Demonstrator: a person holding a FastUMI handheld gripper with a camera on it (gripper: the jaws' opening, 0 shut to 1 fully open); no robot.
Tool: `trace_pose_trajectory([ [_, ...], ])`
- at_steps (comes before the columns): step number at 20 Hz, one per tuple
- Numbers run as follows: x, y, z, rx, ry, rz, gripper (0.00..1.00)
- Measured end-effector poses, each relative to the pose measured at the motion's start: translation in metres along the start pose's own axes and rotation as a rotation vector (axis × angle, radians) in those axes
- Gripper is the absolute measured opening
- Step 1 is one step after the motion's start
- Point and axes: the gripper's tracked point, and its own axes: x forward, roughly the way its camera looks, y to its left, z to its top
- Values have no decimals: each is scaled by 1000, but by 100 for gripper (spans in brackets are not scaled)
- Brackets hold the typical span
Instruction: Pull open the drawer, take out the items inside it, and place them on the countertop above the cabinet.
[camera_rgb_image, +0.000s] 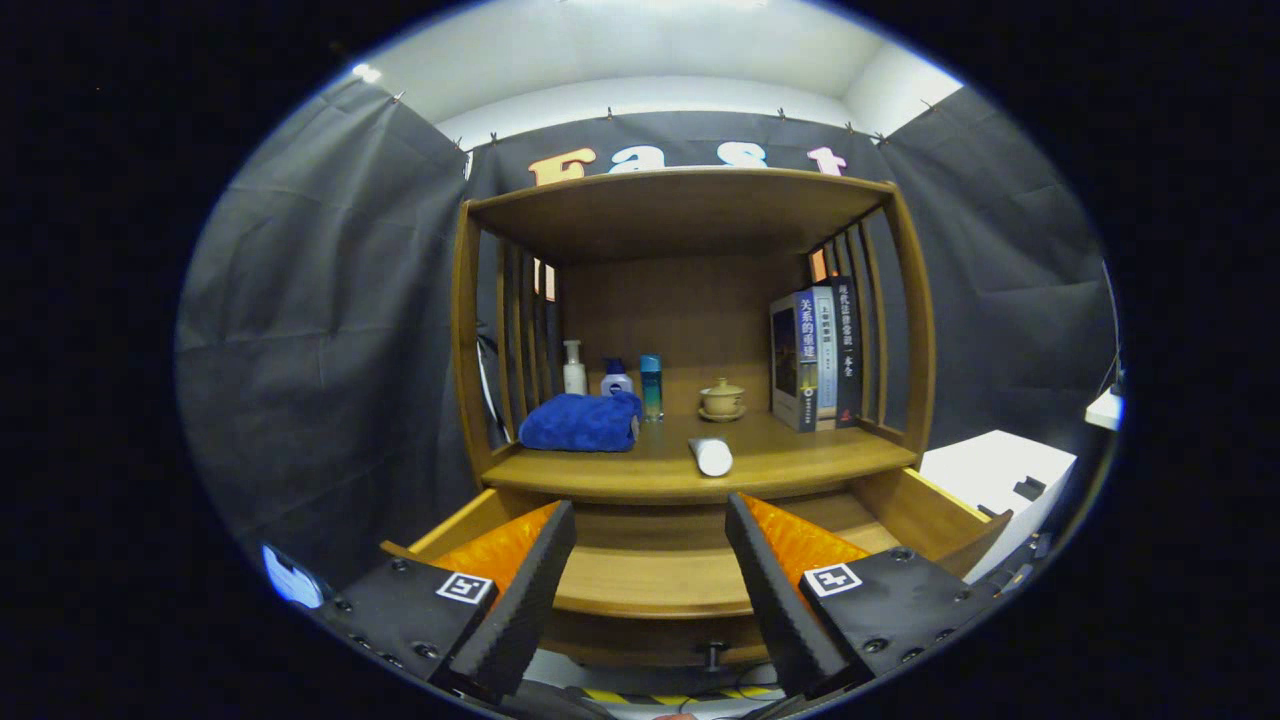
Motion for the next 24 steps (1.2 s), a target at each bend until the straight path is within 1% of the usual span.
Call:
trace_pose_trajectory([
  [2, -9, -5, -18, -41, -4, -23, 97],
  [4, -19, 0, -35, -17, -15, -21, 97],
  [6, -25, -8, -58, 4, 2, -43, 97],
  [10, -18, -25, -98, 31, 66, -97, 97],
  [12, -13, -35, -113, 23, 87, -124, 97],
  [16, -12, -31, -119, 3, 73, -106, 98],
  [19, -8, -32, -115, 22, 74, -98, 98],
  [22, 8, -35, -114, 42, 101, -88, 98],
  [24, 20, -38, -112, 30, 111, -84, 98],
])
